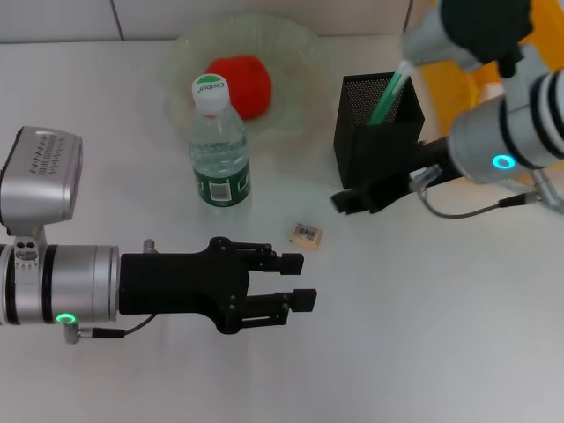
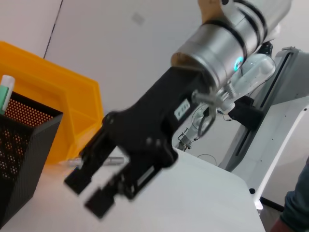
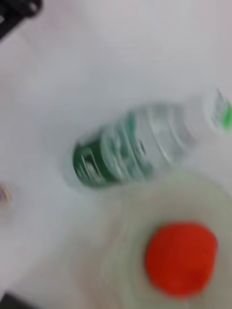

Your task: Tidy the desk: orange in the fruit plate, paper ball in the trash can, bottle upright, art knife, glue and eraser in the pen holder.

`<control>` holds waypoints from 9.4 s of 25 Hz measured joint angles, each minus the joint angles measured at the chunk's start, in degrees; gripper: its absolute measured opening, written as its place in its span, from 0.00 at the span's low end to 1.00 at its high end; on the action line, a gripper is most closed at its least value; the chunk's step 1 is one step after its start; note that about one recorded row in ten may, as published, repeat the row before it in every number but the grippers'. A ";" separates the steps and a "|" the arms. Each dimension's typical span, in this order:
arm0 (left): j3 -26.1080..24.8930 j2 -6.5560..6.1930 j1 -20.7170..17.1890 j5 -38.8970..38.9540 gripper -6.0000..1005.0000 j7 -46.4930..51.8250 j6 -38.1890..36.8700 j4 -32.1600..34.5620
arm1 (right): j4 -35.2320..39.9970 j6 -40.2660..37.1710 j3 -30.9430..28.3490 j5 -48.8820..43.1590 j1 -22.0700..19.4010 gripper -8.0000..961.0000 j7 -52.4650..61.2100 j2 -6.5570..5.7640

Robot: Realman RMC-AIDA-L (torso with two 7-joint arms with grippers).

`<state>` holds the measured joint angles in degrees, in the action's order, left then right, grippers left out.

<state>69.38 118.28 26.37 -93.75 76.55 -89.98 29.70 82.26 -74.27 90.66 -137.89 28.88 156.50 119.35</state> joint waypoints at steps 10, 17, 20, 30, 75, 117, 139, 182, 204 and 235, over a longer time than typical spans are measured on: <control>-0.22 -0.17 -1.14 0.26 0.55 0.00 -1.39 0.16 | -14.38 3.81 0.96 5.30 7.27 0.57 -15.53 0.25; -0.29 -0.02 -1.29 0.32 0.55 0.09 -1.42 0.01 | -22.11 7.77 2.27 7.01 10.74 0.57 -20.89 0.21; -0.30 0.04 -1.32 0.39 0.56 0.35 -1.39 0.00 | -23.52 10.00 4.30 7.21 11.09 0.57 -21.32 0.23; -0.30 0.19 -1.32 0.42 0.56 0.50 -1.15 0.00 | -25.60 13.86 6.98 7.46 11.26 0.48 -22.12 0.42; -0.83 0.18 -0.71 0.82 0.56 0.50 -1.33 0.53 | -9.43 -4.34 -11.18 10.13 2.39 0.23 -29.76 0.03; -0.83 0.19 -0.79 1.29 0.56 0.00 -2.02 0.09 | -27.70 16.99 8.20 11.94 10.04 0.28 -28.20 0.35; -0.83 0.19 -1.22 1.29 0.56 0.00 -2.45 0.09 | -26.75 16.07 8.24 11.88 9.70 0.26 -27.65 0.36; -0.83 0.25 -1.53 1.67 0.57 0.00 -2.91 0.00 | -16.58 16.98 8.63 11.73 2.76 0.27 -27.40 0.09; -0.99 0.28 -1.85 3.05 0.57 -0.02 -3.72 0.45 | -23.05 13.98 -24.04 42.53 -6.24 0.33 -55.92 0.02; -1.54 0.15 -1.96 3.04 0.57 -0.85 -3.74 0.06 | 15.67 -33.89 -32.85 -7.62 1.06 0.56 -28.43 -3.28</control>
<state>67.84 118.43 24.40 -90.71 75.70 -93.72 29.76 97.93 -108.17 57.82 -145.51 29.95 128.07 116.07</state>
